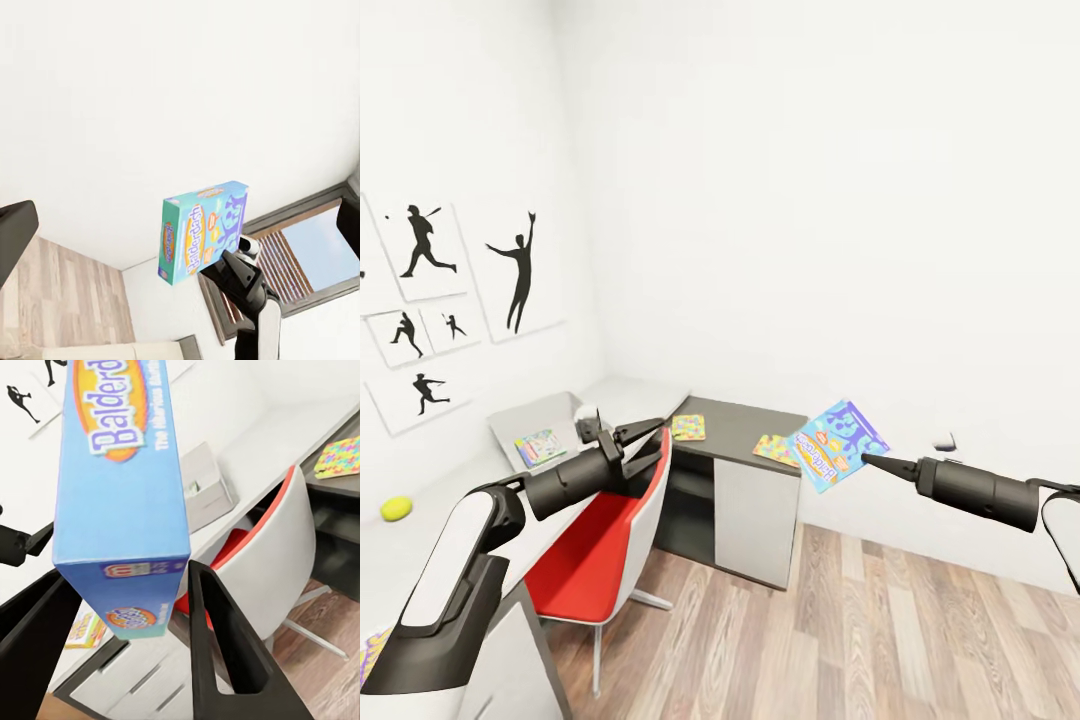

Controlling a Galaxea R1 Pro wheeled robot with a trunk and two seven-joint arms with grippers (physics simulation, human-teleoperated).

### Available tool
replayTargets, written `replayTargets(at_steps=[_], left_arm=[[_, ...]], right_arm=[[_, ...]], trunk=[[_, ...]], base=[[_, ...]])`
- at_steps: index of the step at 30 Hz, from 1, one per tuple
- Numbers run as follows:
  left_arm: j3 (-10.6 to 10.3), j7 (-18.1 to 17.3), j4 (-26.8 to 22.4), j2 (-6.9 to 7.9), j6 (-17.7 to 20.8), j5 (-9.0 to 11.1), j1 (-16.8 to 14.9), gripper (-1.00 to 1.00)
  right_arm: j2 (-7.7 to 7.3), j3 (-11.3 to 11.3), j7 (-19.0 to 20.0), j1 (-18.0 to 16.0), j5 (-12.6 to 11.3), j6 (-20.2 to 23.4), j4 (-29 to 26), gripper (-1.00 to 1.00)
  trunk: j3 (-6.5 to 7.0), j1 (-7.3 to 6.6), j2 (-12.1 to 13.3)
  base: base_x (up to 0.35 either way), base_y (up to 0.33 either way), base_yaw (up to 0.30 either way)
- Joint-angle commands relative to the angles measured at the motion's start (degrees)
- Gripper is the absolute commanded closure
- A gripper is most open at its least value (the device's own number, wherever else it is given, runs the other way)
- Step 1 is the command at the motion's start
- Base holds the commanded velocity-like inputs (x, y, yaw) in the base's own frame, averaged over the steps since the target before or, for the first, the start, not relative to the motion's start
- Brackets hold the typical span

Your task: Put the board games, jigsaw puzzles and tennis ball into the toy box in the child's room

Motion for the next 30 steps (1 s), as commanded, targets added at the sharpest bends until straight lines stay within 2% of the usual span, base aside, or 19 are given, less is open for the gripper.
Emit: replayTargets(at_steps=[1, 14, 30], left_arm=[[0.0, 0.6, 0.0, -0.01, 0.2, 0.6, 0.0, -1.0], [-0.3, 0.7, 0.0, -0.09, 0.2, 0.6, 0.0, -1.0], [-1.3, 1.0, 0.2, -0.35, 0.1, 0.5, -0.1, -1.0]], right_arm=[[0.0, -0.1, 0.4, 0.0, 0.1, 0.3, 0.0, 1.0], [0.0, -0.1, 0.4, 0.0, 0.0, 0.3, 0.0, 1.0], [0.0, -0.2, 0.4, 0.0, -0.1, 0.3, 0.0, 1.0]], trunk=[[-0.02, 0.04, 0.0], [-0.02, 0.04, 0.0], [-0.02, 0.04, 0.0]], base=[[0.211, -0.061, 0.084], [0.286, -0.107, 0.049], [0.297, -0.157, 0.27]])
